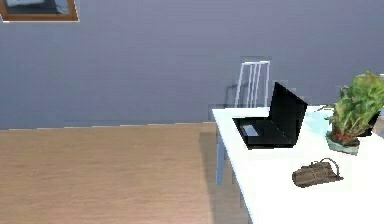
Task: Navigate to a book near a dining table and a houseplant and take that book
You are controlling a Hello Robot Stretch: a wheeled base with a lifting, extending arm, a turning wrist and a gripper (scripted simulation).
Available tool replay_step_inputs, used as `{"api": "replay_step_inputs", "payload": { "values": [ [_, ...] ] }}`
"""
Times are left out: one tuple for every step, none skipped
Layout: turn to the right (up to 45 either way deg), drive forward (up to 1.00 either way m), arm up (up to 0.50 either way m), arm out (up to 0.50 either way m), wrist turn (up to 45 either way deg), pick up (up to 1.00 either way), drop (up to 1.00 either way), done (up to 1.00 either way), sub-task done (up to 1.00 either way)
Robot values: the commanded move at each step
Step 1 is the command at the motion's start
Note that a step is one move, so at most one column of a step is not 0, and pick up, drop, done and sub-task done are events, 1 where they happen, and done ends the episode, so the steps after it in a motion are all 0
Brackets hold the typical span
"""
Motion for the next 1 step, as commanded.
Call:
{"api": "replay_step_inputs", "payload": {
  "values": [
    [0.0, 0.00, 0.00, 0.00, 0.0, 0.00, 0.00, 1.00, 0.00]
  ]
}}
